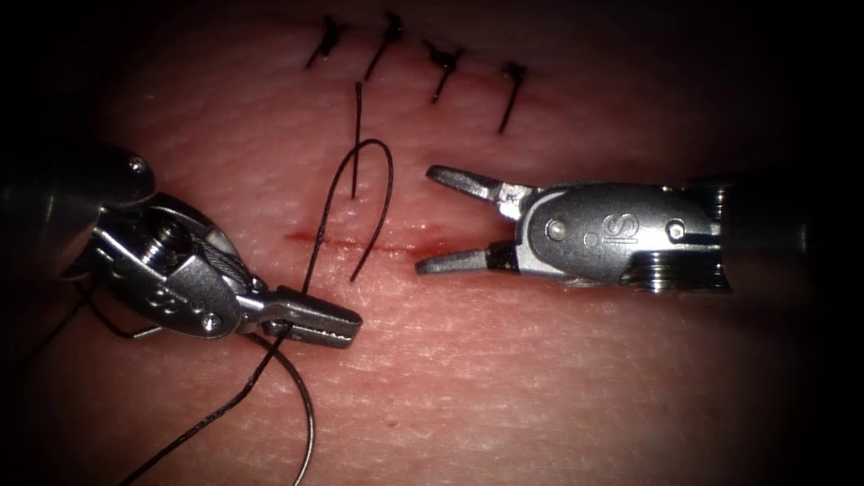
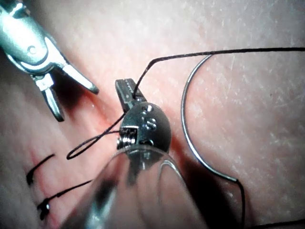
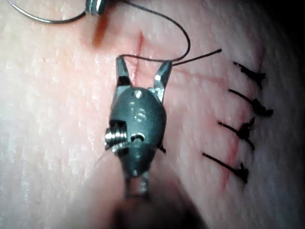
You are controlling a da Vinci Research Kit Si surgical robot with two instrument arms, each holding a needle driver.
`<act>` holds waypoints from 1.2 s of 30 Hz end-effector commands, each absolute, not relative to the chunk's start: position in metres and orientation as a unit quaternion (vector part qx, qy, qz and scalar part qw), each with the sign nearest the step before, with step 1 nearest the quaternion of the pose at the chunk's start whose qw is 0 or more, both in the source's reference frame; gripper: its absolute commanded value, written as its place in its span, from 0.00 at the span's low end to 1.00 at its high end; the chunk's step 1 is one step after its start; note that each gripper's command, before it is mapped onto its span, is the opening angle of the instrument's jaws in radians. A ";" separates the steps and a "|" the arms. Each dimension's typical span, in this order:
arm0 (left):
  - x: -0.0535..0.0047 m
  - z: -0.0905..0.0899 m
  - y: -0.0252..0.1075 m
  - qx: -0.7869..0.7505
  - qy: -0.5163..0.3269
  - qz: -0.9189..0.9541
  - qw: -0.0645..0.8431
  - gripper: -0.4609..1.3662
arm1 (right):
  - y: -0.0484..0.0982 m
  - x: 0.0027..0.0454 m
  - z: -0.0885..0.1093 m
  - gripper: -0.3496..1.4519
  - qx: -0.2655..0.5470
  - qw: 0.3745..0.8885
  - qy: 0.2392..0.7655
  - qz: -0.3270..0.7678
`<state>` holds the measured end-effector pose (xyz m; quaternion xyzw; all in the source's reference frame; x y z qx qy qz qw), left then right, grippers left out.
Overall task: Wound Closure
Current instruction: Grasp the suture with the right hand and pass more suture length to the left hand.
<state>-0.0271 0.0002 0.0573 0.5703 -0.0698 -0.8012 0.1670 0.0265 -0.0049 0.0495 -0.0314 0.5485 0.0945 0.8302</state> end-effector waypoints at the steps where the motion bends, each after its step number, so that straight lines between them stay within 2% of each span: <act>1: -0.0275 0.057 0.000 0.571 -0.062 -0.802 0.164 0.06 | -0.004 0.0265 0.049 0.88 -0.037 0.831 0.548 0.085; 14: -0.0288 0.055 0.001 0.580 -0.055 -0.799 0.153 0.06 | -0.002 0.0294 0.048 0.93 -0.092 0.834 0.543 0.020; 23: -0.0295 0.053 0.001 0.585 -0.054 -0.796 0.144 0.06 | -0.002 0.0310 0.048 0.91 -0.112 0.811 0.574 -0.030; 33: -0.0300 0.053 0.001 0.587 -0.050 -0.796 0.142 0.06 | -0.002 0.0321 0.048 0.83 -0.129 0.805 0.576 -0.057; 36: -0.0300 0.053 0.001 0.587 -0.050 -0.796 0.142 0.06 | -0.002 0.0321 0.048 0.76 -0.130 0.805 0.576 -0.060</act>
